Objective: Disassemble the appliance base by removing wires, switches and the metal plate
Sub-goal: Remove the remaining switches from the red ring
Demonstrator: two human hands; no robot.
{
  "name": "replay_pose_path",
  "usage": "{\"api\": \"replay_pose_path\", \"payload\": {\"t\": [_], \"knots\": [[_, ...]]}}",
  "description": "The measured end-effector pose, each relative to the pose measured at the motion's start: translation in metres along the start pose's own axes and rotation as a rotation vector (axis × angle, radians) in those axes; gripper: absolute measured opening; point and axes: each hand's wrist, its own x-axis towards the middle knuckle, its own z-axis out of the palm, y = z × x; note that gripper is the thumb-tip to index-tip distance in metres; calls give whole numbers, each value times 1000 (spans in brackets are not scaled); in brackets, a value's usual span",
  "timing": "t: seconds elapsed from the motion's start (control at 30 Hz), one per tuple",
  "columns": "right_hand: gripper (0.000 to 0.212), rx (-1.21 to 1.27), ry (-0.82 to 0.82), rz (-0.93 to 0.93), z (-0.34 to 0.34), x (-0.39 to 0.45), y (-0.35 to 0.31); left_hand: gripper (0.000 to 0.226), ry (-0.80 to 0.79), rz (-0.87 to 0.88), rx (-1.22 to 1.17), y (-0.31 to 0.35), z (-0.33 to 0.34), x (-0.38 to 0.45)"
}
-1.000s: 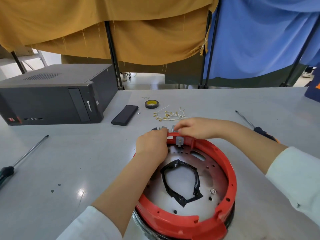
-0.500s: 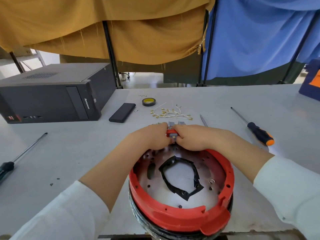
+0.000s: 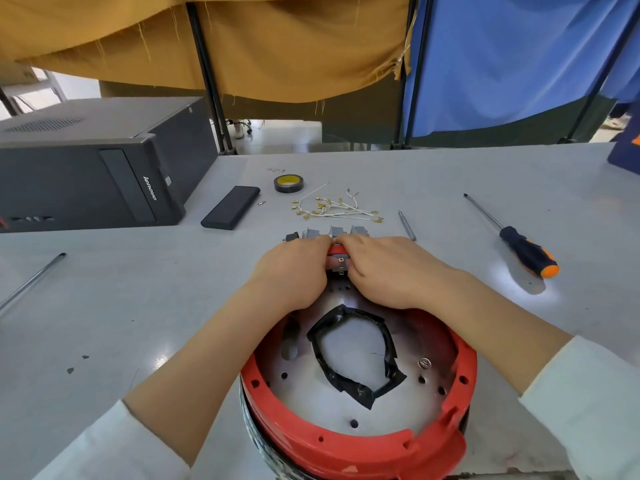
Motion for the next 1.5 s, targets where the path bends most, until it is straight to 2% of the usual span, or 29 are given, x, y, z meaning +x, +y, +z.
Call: {"api": "replay_pose_path", "payload": {"t": [0.17,0.43,0.7,1.0,1.17,1.5], "knots": [[32,-7,-19,31,2,4,-1,17,34,-64,18,1,2,2],[54,-33,-22,15,-2,-1,-3,39,-16,11,-19,-1,-1,-3],[59,-82,-18,-18,-1,-1,-2,33,53,-2,20,-2,3,-2],[49,-139,47,-44,-1,-3,-5,41,78,-28,50,5,-1,-5],[37,-179,44,-45,-1,-3,-7,32,75,-64,91,8,-3,-5],[40,-225,35,-31,0,-4,-9,29,85,-72,117,10,-2,-6]]}}
